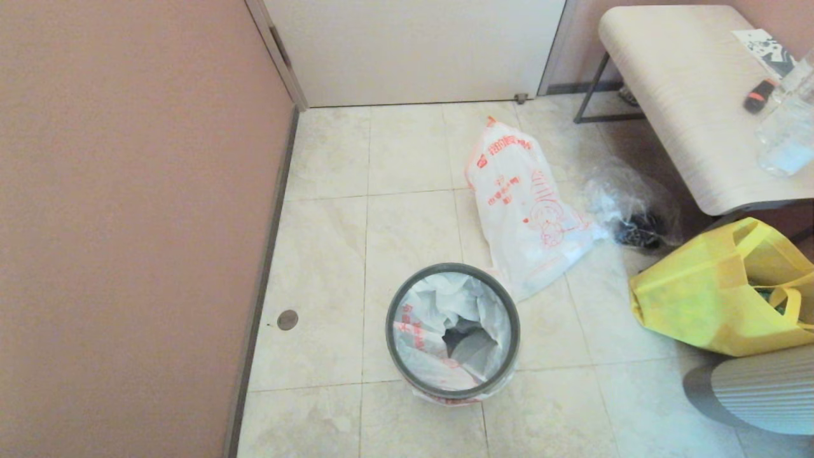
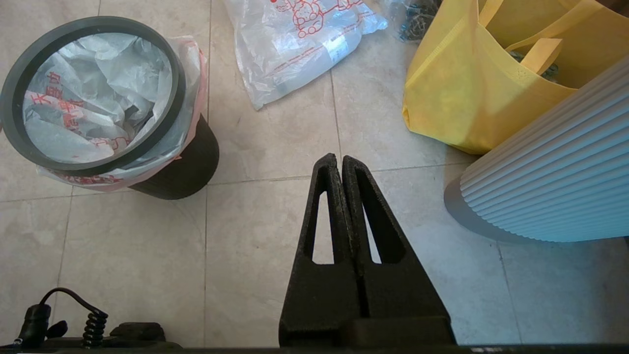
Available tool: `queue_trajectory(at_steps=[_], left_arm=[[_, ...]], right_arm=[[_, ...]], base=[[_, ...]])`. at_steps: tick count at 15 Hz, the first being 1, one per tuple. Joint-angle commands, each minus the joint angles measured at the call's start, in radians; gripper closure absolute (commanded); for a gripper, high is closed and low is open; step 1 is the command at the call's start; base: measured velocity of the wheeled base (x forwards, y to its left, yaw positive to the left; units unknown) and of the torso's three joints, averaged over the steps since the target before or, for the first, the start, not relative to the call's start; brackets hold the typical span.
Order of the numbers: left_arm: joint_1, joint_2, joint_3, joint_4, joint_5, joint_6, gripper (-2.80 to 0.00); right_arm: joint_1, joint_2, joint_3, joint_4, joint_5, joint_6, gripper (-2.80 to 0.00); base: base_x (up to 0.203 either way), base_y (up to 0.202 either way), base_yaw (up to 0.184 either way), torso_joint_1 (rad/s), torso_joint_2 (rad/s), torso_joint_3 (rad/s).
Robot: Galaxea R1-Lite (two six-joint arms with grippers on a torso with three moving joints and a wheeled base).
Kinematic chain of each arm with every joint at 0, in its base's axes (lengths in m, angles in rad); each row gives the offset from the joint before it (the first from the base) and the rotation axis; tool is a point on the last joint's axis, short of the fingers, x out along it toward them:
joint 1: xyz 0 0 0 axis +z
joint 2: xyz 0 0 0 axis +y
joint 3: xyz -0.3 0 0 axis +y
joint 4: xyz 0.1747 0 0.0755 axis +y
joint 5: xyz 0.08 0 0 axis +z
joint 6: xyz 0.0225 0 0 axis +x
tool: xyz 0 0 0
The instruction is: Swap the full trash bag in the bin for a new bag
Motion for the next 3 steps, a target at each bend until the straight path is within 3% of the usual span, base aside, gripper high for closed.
queue_trajectory(at_steps=[1, 3], left_arm=[[0.0, 0.003, 0.002, 0.0, 0.0, 0.0, 0.0], [0.0, 0.004, 0.002, 0.0, 0.0, 0.0, 0.0]], right_arm=[[0.001, 0.002, -0.001, 0.0, 0.0, 0.0, 0.0], [0.001, 0.002, 0.0, 0.0, 0.0, 0.0, 0.0]], base=[[0.0, 0.0, 0.0, 0.0, 0.0, 0.0], [0.0, 0.0, 0.0, 0.0, 0.0, 0.0]])
